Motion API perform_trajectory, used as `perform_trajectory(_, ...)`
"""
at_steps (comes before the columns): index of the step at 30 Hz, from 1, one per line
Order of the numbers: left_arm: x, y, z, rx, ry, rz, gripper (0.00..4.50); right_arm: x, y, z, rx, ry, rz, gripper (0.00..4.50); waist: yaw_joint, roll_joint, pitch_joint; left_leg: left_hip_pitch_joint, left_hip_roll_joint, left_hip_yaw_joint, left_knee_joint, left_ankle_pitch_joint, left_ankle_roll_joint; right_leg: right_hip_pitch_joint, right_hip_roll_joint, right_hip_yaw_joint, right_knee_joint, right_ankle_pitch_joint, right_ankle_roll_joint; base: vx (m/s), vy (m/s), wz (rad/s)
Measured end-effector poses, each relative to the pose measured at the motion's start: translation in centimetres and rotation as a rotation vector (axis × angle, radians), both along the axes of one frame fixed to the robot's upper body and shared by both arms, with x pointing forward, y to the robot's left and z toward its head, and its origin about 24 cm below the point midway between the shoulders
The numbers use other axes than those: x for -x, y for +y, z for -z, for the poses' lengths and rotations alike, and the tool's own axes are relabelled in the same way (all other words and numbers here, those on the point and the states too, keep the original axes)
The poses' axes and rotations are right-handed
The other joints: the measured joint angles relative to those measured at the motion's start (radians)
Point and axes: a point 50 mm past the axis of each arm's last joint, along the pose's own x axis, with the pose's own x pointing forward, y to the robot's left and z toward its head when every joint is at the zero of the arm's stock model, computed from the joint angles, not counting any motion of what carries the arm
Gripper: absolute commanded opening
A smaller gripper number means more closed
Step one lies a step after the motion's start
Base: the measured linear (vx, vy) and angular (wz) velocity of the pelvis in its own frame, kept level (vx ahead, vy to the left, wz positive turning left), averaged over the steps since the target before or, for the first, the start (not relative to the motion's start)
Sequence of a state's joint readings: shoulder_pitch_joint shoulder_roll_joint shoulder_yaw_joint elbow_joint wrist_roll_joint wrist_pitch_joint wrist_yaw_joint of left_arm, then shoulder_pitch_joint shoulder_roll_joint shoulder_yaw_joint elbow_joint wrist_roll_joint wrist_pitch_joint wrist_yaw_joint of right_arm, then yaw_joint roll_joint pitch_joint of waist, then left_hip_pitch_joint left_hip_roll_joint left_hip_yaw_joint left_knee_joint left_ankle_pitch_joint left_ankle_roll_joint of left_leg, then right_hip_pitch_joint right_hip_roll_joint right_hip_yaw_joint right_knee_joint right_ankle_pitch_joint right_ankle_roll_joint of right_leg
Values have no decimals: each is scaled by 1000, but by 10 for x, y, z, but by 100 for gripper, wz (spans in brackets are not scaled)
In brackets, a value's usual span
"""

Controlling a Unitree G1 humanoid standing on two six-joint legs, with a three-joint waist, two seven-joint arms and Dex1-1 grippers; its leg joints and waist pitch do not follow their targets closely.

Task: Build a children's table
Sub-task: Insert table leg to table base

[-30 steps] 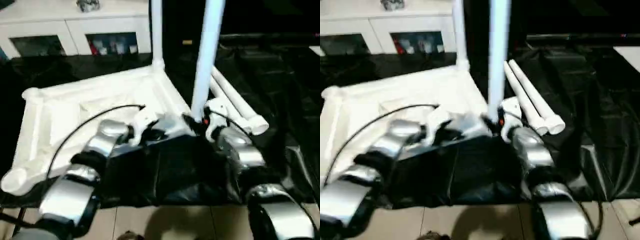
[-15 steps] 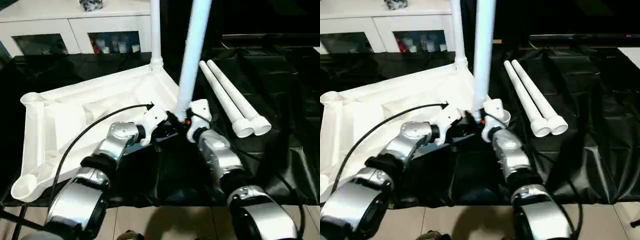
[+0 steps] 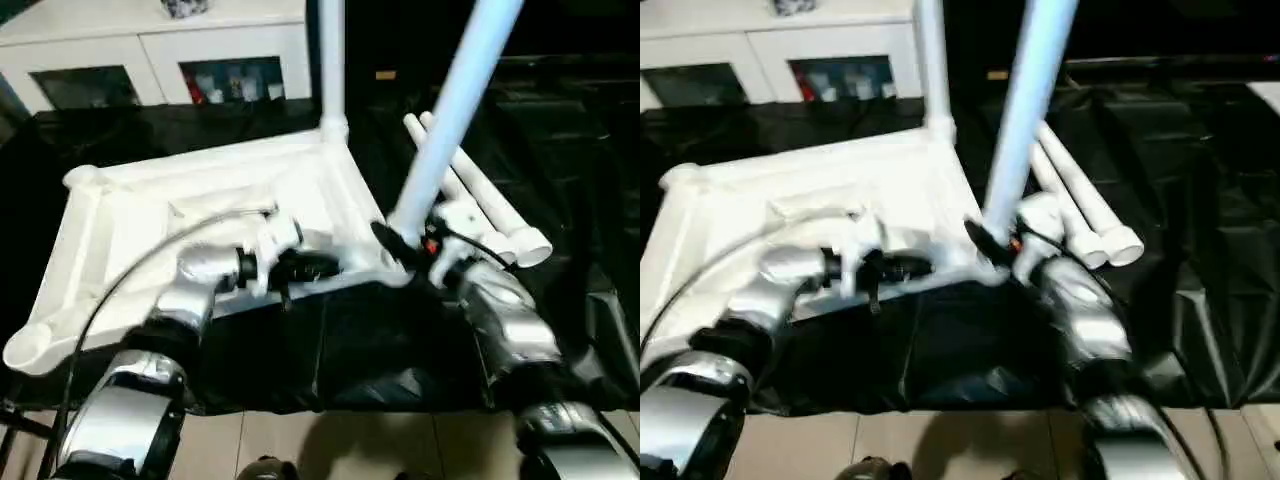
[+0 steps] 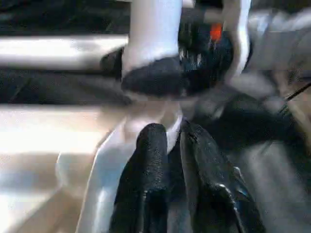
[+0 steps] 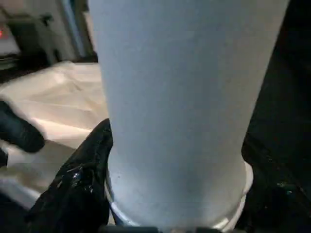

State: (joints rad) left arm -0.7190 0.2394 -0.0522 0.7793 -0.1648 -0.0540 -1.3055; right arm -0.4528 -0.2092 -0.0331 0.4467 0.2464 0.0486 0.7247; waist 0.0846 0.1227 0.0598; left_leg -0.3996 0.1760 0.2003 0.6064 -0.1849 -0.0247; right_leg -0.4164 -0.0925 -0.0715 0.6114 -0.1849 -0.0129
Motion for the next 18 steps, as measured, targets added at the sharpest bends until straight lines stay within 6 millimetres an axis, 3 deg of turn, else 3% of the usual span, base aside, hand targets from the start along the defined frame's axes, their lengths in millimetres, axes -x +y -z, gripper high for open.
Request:
perform_trajectory(1,0,-1,-2,34,31,14,99,2,0,-1,0,1,-8,277,-4,7,-1,1,0,0,1,0,0,1,0,0,1,0,0,0,0,0)
perform_trajectory(7,-9,-4,-21,205,101,-3,155,6,-10,0,38,67,-2,277,-27,22,0,0,0,-1,2,-1,-3,2,0,-1,1,1,1,0,0,0)
perform_trajectory(11,-15,-13,-39,313,119,-5,199,6,-9,-10,30,60,-17,277,-33,25,-2,0,0,-2,2,1,2,2,0,-1,0,1,1,0,0,0)
perform_trajectory(18,-12,-31,-44,354,194,47,247,2,3,-16,-38,116,-70,277,-32,26,-3,-3,0,-3,3,2,3,0,0,-3,1,1,1,0,0,0)
